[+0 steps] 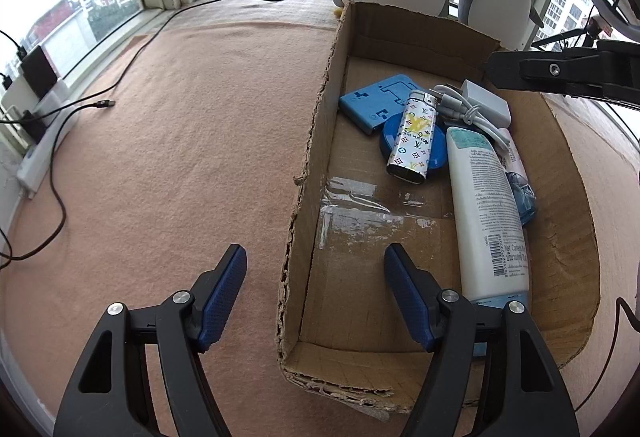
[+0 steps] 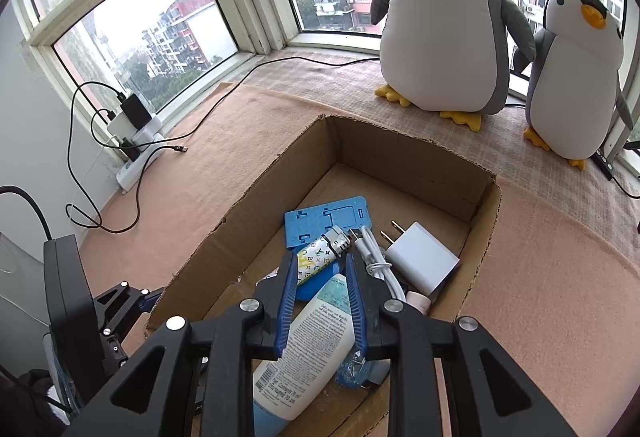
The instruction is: Organize rigid objects
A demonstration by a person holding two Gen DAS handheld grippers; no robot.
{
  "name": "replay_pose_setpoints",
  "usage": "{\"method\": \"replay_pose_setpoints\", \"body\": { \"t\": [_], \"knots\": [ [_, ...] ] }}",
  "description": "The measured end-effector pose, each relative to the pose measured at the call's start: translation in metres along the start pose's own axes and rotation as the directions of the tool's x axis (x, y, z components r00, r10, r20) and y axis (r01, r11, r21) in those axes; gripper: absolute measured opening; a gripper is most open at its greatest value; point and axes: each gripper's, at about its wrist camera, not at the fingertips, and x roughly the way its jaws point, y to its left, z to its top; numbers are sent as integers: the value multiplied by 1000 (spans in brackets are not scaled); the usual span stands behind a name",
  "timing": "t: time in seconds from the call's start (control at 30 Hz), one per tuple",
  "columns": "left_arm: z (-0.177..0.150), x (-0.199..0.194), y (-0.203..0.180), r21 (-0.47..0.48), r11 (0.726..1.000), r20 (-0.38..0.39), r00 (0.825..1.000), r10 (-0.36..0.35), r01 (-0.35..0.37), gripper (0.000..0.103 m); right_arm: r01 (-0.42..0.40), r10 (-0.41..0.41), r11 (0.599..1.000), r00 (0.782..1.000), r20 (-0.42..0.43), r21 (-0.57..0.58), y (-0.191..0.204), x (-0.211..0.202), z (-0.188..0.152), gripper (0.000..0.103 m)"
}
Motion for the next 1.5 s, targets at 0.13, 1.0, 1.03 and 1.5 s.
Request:
{"method": "replay_pose_setpoints", "body": {
  "t": [0.13,1.0,1.03,1.5],
  "knots": [
    [0,0,0,0,1000,0,1000,0,0,72,7,-7,1000,1000,-5,-11,2,1,-3,35],
    [-3,-20,2,-4,999,29,999,43,-43,73,43,-44,999,997,56,22,4,-44,-27,64],
    [-2,-23,1,-3,999,35,998,43,-43,73,45,-47,999,997,63,27,4,-49,-30,64],
    [1,-79,-17,39,998,125,992,35,-40,81,121,-136,988,978,157,99,5,-119,-56,87]
  ]
}}
